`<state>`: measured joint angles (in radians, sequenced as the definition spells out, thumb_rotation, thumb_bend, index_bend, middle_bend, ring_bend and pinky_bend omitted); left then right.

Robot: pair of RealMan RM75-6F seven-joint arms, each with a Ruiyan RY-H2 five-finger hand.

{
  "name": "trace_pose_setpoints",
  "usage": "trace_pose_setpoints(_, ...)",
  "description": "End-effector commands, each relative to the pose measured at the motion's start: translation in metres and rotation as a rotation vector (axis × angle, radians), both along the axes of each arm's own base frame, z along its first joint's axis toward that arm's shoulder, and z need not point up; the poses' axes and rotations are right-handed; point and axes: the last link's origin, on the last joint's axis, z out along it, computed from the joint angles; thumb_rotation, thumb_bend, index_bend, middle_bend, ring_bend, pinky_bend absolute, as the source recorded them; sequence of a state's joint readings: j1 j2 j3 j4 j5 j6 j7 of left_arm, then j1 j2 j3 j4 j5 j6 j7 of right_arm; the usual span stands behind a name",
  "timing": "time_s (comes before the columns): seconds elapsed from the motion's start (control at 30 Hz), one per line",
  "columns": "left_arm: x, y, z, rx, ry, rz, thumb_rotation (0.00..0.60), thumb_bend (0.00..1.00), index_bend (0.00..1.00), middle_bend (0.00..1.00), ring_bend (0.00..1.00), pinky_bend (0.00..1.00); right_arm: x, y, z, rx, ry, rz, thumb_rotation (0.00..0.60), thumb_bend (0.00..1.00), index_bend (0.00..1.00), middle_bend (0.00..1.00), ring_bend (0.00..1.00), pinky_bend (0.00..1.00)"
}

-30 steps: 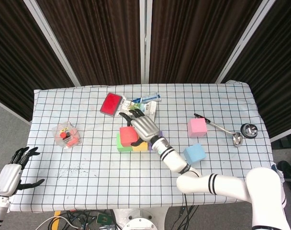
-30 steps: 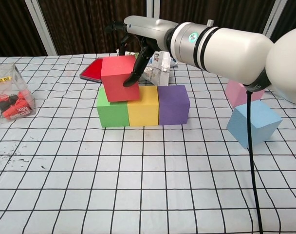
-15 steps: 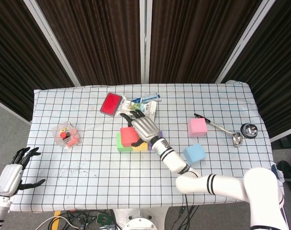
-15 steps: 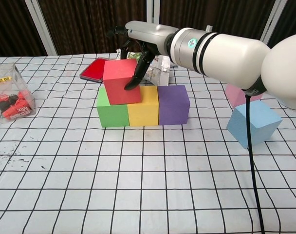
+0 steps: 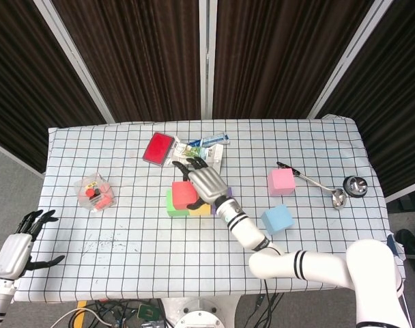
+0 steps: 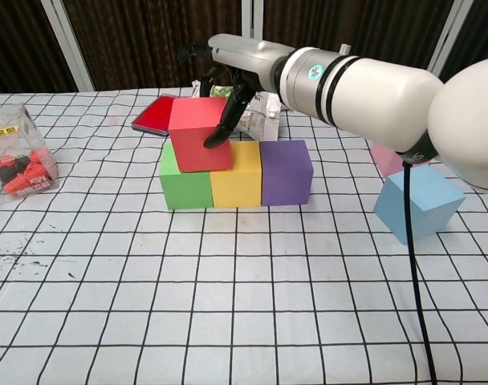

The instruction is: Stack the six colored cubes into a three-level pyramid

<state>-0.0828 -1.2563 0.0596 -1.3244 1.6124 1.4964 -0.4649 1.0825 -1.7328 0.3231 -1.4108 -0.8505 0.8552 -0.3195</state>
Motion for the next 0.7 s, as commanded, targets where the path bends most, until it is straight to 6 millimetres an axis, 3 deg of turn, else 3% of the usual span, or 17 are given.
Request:
trace_pose_setpoints(0.03,0.0003,0.0003,-0.0003,-0.001,-0.001,-0.001,0.6,0.0,0.1,0.21,0.05,0.05,0.0002,0.0009,-0.0001,-0.003,0.003,-0.003,0.6,0.04,0.0,0.44,0.05,0.0)
trace_pose_setpoints(0.7,-0.0017,-0.0001,-0.0003,0.001,-0.007,0.003,0.6,0.0,0.1,0.21,0.05,0.05,-0.0009,0.0022,-0.0018,-0.008,0.006,-0.018,0.6,0.05,0.0,0.44,0.05,0.0)
